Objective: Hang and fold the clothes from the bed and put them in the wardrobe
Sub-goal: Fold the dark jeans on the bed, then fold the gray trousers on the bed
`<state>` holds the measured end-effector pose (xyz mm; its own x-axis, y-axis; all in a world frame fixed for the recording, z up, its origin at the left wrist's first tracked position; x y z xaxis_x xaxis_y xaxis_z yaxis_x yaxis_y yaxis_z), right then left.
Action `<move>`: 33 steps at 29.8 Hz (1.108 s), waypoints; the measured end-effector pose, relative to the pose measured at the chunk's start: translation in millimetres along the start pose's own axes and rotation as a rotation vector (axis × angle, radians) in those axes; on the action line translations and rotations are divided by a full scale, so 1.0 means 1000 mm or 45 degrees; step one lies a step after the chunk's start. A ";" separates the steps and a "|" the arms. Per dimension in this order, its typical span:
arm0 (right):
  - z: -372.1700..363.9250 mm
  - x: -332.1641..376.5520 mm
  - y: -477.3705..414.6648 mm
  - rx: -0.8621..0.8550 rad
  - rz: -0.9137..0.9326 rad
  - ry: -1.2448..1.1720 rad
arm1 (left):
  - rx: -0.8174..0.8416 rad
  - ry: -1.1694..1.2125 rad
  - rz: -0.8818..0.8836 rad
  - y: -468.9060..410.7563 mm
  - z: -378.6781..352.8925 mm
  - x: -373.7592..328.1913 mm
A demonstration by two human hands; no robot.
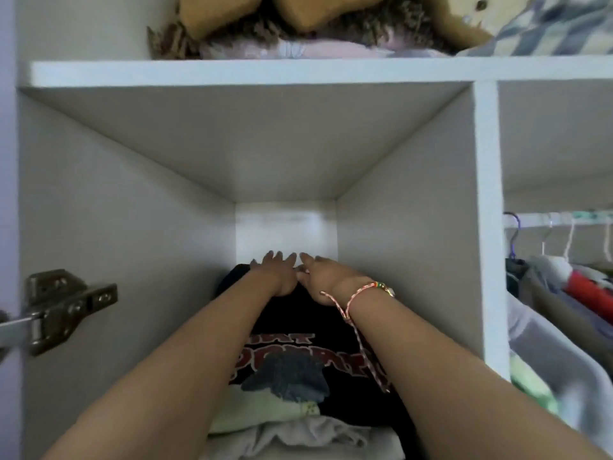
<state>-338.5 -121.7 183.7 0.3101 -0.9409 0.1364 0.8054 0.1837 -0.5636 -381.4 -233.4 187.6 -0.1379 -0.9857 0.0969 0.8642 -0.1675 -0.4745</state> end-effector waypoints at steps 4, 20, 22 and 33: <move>0.057 0.021 0.072 -0.017 0.005 -0.172 | -0.291 -0.107 0.005 0.069 0.052 -0.041; 0.327 -0.160 0.681 -0.545 -0.611 0.623 | -0.908 1.243 -1.477 0.491 0.148 -0.502; 0.368 -0.167 0.793 -0.590 -0.895 0.766 | -0.752 1.390 -1.703 0.563 0.166 -0.559; 0.418 -0.106 1.057 -0.388 -1.806 1.068 | 0.044 1.166 -2.285 0.782 0.177 -0.746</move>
<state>690.8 291.1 -86.1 -0.9457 -0.2020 0.2545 0.0405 -0.8505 -0.5244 483.0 374.4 -101.2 -0.8355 0.5478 -0.0434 -0.5009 -0.7917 -0.3498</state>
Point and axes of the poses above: each hand's wrist, its own y-axis away from the middle knuckle, its own z-axis out of the back of the hand, x = y × z, the point moved 1 cm from there along -y, towards the middle knuckle, and after that the axes turned 13 degrees about -x, right-handed, at the moved point
